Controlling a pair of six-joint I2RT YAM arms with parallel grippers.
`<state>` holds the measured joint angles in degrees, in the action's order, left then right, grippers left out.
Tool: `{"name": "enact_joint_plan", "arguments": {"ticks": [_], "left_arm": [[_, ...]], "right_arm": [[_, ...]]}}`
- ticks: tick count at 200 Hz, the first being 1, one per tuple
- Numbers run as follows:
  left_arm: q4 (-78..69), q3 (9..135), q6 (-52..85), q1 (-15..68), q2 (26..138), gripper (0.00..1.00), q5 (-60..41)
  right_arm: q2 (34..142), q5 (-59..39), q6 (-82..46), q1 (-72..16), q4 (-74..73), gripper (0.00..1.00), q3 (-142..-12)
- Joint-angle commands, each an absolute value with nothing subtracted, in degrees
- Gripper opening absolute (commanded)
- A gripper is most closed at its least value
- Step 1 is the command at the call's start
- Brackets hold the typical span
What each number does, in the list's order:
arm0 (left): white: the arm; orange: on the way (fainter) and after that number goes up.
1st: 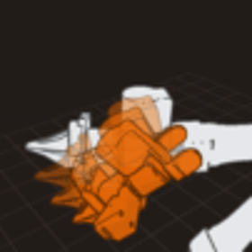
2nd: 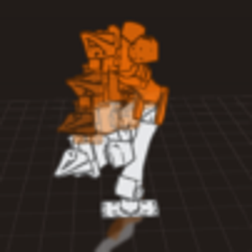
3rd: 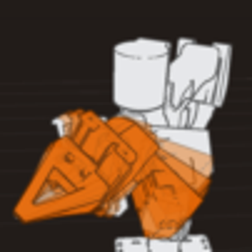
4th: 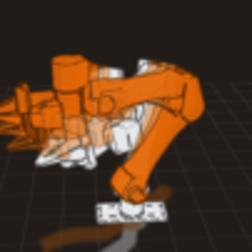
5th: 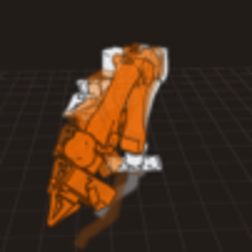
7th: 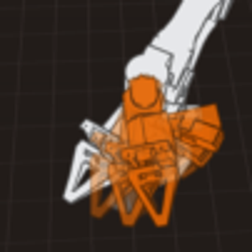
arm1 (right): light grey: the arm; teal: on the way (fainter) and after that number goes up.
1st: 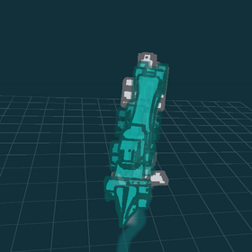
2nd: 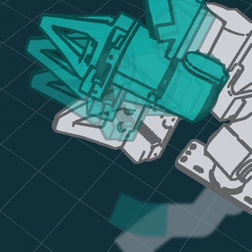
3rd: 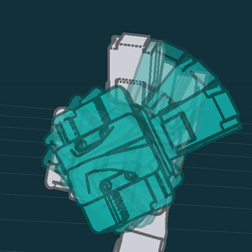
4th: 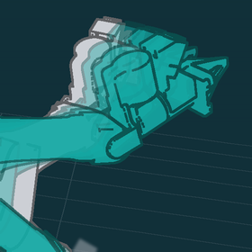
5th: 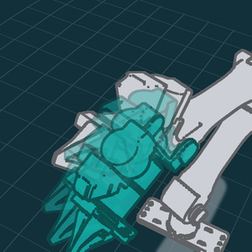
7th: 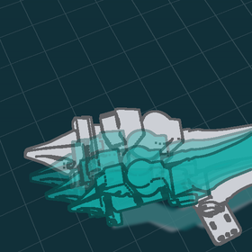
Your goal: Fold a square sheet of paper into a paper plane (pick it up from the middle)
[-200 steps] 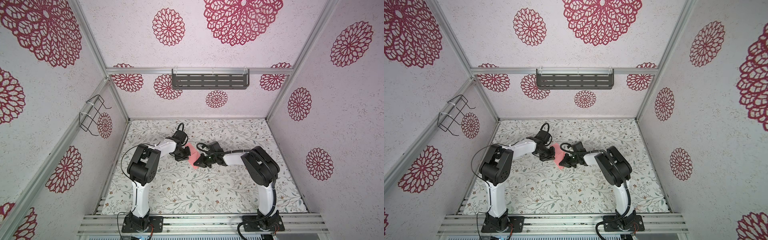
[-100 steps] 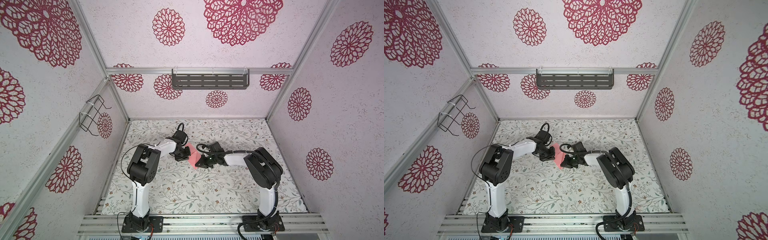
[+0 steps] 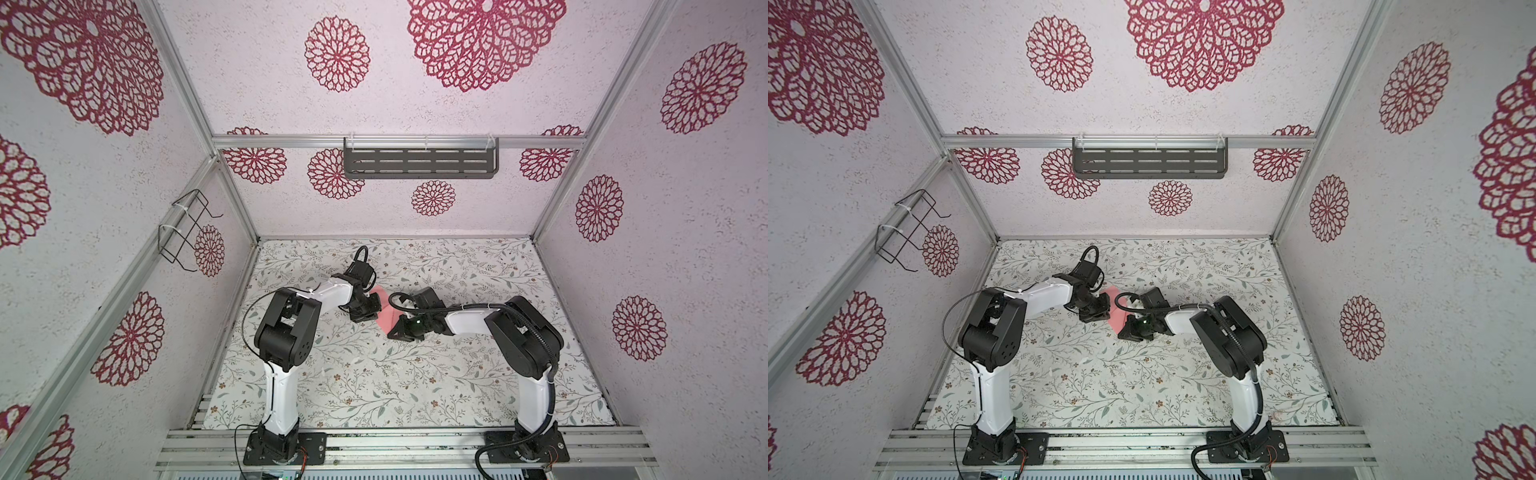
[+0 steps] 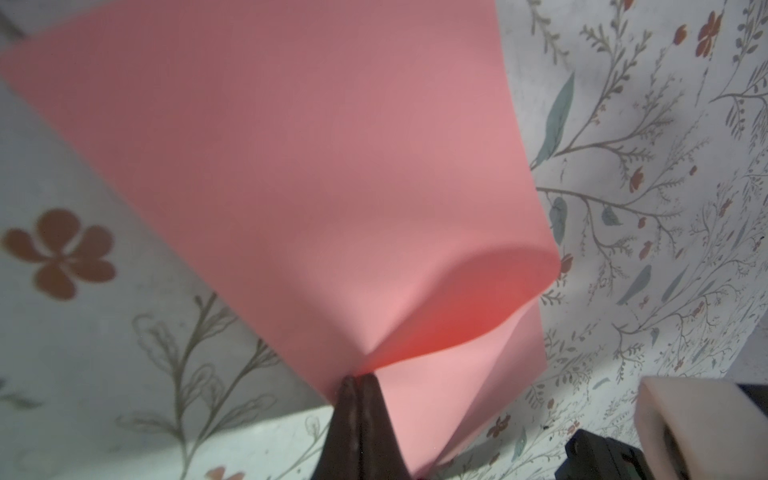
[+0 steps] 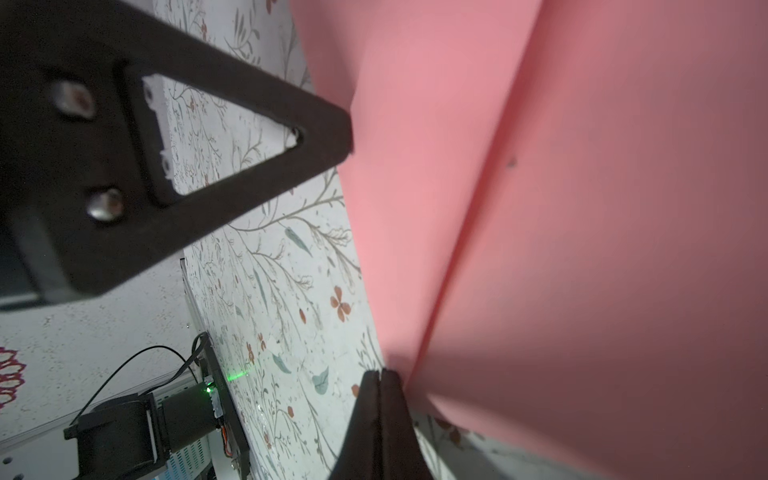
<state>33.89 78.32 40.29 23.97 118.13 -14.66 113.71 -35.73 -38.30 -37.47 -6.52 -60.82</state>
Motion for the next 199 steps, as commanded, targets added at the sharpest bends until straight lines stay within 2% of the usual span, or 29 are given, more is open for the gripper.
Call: {"name": "enact_joint_plan", "arguments": {"ticks": [1,26,101,154,199], "left_arm": [[40.96,74.65,39.44,23.79,123.22,0.0,-7.12],[41.05,74.62,39.54,23.79,122.97,0.0,-7.03],[41.14,75.12,39.47,23.77,123.13,0.0,-7.41],[41.33,76.33,39.33,23.85,122.82,0.0,-7.82],[37.05,77.97,39.46,24.38,117.61,0.0,-10.53]], "right_arm": [[109.5,-35.32,-35.95,-36.99,-5.62,0.01,-60.74],[108.05,-35.88,-37.15,-36.08,-9.82,0.01,-61.73],[117.75,-35.08,-36.83,-33.63,-8.44,0.01,-69.67],[119.27,-32.95,-37.54,-32.0,-7.82,0.01,-66.96],[119.1,-31.95,-40.32,-31.91,-9.27,0.01,-64.23]]}}
